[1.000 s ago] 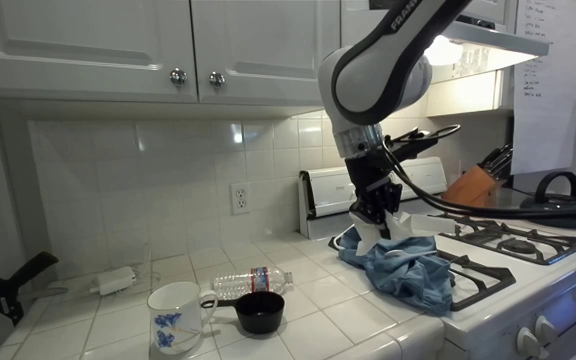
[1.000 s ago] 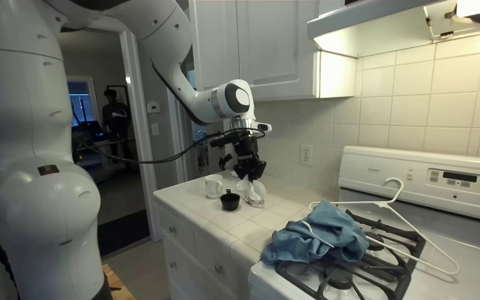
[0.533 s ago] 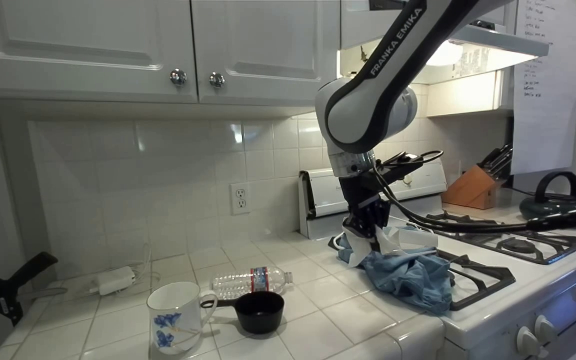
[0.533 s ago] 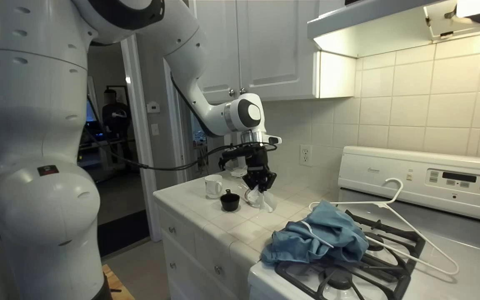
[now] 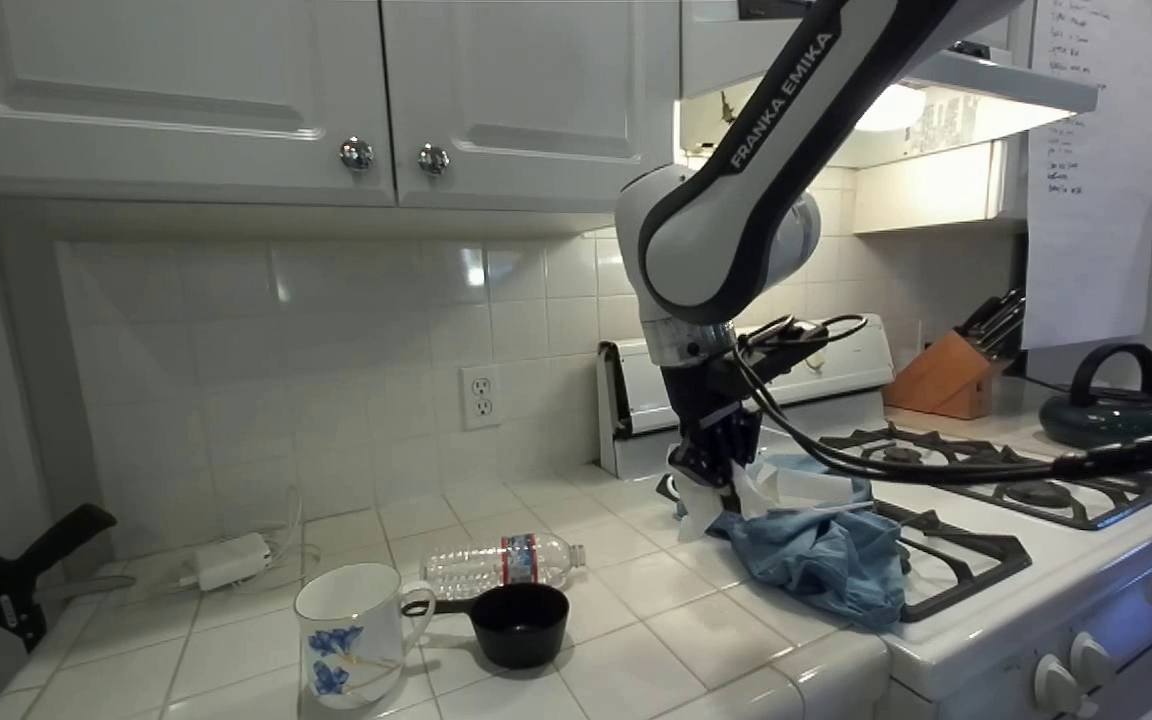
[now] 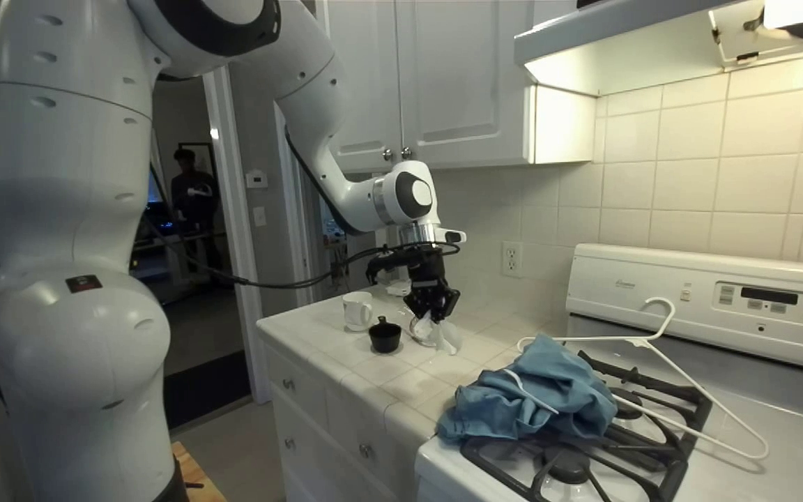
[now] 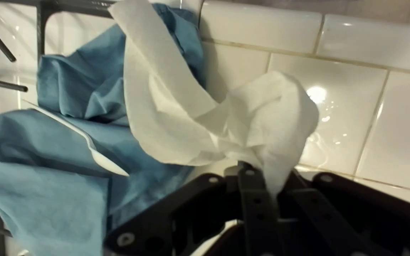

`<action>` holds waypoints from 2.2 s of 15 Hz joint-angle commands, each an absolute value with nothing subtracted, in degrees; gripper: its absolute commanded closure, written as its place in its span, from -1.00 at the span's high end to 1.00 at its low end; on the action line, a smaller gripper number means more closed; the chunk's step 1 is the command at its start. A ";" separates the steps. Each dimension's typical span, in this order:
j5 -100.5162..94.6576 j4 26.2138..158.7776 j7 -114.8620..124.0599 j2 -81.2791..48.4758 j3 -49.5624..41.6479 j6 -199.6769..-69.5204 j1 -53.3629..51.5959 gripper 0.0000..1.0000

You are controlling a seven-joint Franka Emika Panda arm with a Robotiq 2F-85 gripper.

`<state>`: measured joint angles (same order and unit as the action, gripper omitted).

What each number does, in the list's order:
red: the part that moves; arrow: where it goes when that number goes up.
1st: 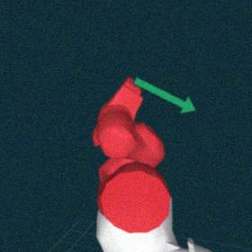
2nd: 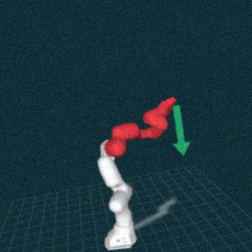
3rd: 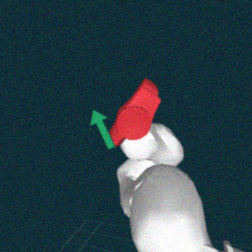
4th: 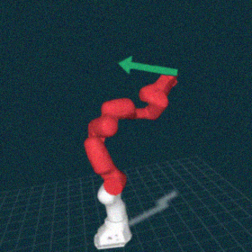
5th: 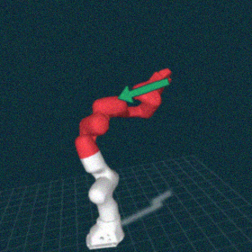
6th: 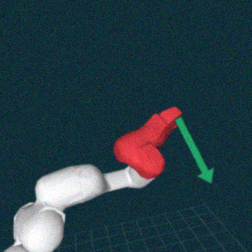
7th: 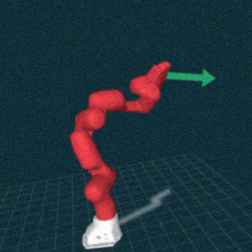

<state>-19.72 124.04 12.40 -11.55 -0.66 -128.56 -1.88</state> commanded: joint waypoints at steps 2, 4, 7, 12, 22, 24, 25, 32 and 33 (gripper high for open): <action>-22.99 118.96 12.48 -20.38 -0.78 -135.94 -4.42 -0.98; -22.34 116.78 12.79 -23.92 -1.29 -138.14 -5.33 -0.98; -19.79 113.19 10.19 -29.11 -1.11 -140.22 -5.32 -0.98; -19.18 106.77 8.29 -35.45 -1.28 -140.71 -6.16 -0.98; -18.70 106.39 8.48 -34.94 -2.46 -137.20 -6.43 -0.64; -18.58 107.27 8.19 -34.01 -2.44 -136.39 -6.16 -0.28; -18.79 107.71 8.59 -33.44 -2.71 -135.88 -6.27 -0.13; -19.72 109.05 9.42 -29.94 -3.25 -133.22 -6.64 0.13; -19.73 109.17 9.36 -29.41 -3.16 -132.78 -6.64 0.15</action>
<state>-20.20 106.96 9.28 -32.45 -2.54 -134.28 -5.58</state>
